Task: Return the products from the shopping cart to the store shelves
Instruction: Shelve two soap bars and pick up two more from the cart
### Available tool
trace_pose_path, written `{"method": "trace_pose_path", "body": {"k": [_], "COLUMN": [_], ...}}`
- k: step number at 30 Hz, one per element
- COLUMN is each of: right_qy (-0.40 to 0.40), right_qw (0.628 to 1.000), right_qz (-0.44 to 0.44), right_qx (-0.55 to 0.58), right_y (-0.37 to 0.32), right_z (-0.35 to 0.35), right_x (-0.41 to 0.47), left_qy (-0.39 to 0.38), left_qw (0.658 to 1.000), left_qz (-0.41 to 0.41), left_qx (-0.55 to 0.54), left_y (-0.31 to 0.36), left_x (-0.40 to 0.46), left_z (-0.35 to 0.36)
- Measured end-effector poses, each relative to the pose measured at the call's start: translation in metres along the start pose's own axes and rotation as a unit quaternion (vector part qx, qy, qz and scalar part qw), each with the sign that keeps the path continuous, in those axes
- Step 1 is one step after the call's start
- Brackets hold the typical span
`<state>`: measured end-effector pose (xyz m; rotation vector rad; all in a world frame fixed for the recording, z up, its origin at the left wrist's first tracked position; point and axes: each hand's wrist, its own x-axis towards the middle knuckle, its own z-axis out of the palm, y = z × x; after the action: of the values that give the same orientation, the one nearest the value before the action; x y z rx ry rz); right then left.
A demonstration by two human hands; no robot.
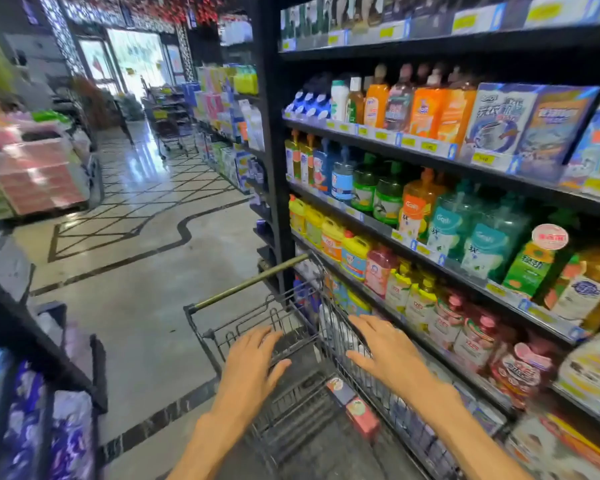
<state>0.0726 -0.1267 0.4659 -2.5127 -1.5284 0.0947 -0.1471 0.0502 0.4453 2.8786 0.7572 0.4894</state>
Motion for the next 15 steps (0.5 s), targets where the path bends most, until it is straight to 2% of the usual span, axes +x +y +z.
{"method": "trace_pose_path", "body": {"k": [4, 7, 9, 11, 12, 14, 15], "right_qy": [0.01, 0.006, 0.005, -0.013, -0.01, -0.039, -0.028], "right_qw": [0.997, 0.989, 0.987, 0.973, 0.975, 0.952, 0.953], "right_qz": [0.071, 0.141, 0.156, 0.227, 0.219, 0.296, 0.295], "right_qx": [0.012, 0.042, 0.035, 0.043, 0.043, 0.066, 0.06], "right_y": [0.031, 0.052, 0.059, 0.078, 0.073, 0.084, 0.079], "right_z": [0.014, 0.032, 0.039, 0.072, 0.067, 0.107, 0.105], "right_x": [0.03, 0.045, 0.05, 0.063, 0.063, 0.071, 0.071], "left_qy": [-0.049, -0.113, -0.139, -0.208, -0.199, -0.269, -0.273], "left_qw": [0.996, 0.985, 0.978, 0.958, 0.959, 0.937, 0.936], "left_qz": [0.075, 0.121, 0.146, 0.179, 0.183, 0.206, 0.206], "left_qx": [-0.023, -0.045, -0.051, -0.082, -0.082, -0.086, -0.079], "left_y": [-0.006, -0.009, -0.008, -0.013, -0.014, -0.021, -0.021], "left_x": [0.081, 0.132, 0.153, 0.188, 0.192, 0.215, 0.217], "left_z": [0.042, 0.09, 0.107, 0.16, 0.159, 0.213, 0.21]}}
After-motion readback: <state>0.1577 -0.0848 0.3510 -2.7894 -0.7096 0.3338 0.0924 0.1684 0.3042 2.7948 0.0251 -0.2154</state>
